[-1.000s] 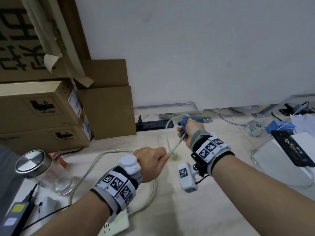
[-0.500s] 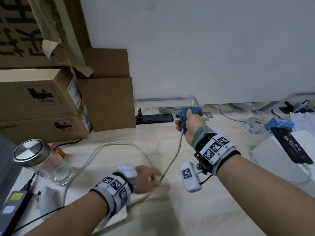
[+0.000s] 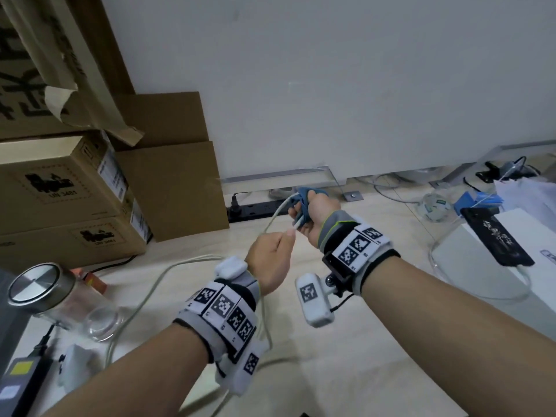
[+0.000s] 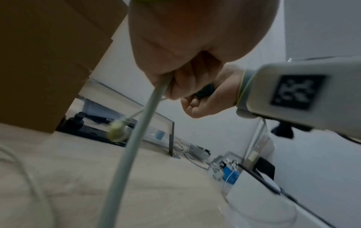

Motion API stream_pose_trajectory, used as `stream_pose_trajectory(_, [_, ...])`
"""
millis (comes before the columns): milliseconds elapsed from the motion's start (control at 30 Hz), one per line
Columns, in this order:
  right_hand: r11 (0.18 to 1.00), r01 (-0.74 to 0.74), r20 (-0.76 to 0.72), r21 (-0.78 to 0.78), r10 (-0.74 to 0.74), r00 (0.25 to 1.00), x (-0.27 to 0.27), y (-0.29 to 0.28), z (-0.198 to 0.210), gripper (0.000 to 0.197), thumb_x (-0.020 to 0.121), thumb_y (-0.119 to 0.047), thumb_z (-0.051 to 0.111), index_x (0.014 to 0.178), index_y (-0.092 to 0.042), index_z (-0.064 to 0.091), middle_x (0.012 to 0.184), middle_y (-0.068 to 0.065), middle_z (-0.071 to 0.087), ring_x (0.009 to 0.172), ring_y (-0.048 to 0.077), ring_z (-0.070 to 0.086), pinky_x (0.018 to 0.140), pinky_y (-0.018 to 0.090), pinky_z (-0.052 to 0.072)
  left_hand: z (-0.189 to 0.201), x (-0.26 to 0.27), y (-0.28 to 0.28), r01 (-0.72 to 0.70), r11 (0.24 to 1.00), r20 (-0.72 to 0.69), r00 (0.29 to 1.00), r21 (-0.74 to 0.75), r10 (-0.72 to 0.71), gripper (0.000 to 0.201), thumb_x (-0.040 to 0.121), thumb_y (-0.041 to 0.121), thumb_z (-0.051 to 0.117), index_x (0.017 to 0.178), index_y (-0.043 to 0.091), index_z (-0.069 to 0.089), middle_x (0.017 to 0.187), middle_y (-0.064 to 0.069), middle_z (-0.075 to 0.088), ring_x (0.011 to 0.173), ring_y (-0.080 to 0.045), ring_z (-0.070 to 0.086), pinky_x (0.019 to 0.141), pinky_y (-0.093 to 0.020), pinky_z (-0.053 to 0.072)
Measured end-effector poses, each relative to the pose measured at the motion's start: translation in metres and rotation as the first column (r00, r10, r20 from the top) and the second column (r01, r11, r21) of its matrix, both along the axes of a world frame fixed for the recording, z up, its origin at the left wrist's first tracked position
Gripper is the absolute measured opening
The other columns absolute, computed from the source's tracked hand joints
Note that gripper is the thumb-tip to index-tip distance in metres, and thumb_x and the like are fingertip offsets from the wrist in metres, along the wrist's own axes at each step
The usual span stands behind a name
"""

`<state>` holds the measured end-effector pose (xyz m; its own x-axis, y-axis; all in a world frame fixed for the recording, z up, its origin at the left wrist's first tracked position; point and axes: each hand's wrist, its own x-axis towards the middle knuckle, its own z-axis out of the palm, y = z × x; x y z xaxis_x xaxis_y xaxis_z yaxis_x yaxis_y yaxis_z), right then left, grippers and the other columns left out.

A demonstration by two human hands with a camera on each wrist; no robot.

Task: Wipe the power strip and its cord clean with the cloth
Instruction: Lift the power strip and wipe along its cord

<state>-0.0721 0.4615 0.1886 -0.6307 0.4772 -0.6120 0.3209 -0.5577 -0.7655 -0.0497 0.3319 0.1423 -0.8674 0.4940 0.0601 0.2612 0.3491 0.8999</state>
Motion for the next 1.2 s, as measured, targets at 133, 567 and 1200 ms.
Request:
stream_pose_trajectory(133, [0.999,0.036,0.026,0.001,-0.036,0.999,0.001,0.014,-0.001,0.035,0.102,-0.02,0.036,0.074,-0.005,0.051,0.065,0.006,0.049,0.056,0.019,0.049,0.056,0.03,0.042,0.002,0.009,-0.021,0.123,0.976,-0.12,0.982,-0.181,-0.146,0.047,0.101,0.031,0.038,0.056,0.016,0.036,0.051,0.006,0.034,0.049,-0.011,0.033,0.052,-0.03,0.027])
stream_pose_trajectory(567, [0.984,-0.067,-0.038,0.166,0.074,0.997,0.018,0.021,-0.021,0.03,0.103,-0.029,0.034,0.105,-0.003,0.05,0.073,0.006,0.056,0.063,0.017,0.056,0.057,0.032,0.043,-0.034,-0.007,-0.039,0.193,0.847,0.126,0.981,-0.495,-0.15,0.023,0.095,0.028,0.044,0.117,0.032,0.048,0.096,0.006,0.068,0.081,-0.014,0.061,0.064,-0.024,0.045])
stream_pose_trajectory(1200, [0.941,-0.212,-0.075,0.264,0.239,0.968,0.015,0.004,-0.028,0.026,0.101,-0.025,0.043,0.099,-0.002,0.056,0.081,0.014,0.063,0.068,0.025,0.061,0.065,0.039,0.053,-0.027,-0.005,-0.009,0.137,0.916,0.169,0.983,-0.376,-0.078,0.023,0.097,0.013,0.038,0.107,0.021,0.057,0.09,0.0,0.068,0.082,-0.021,0.062,0.071,-0.028,0.047])
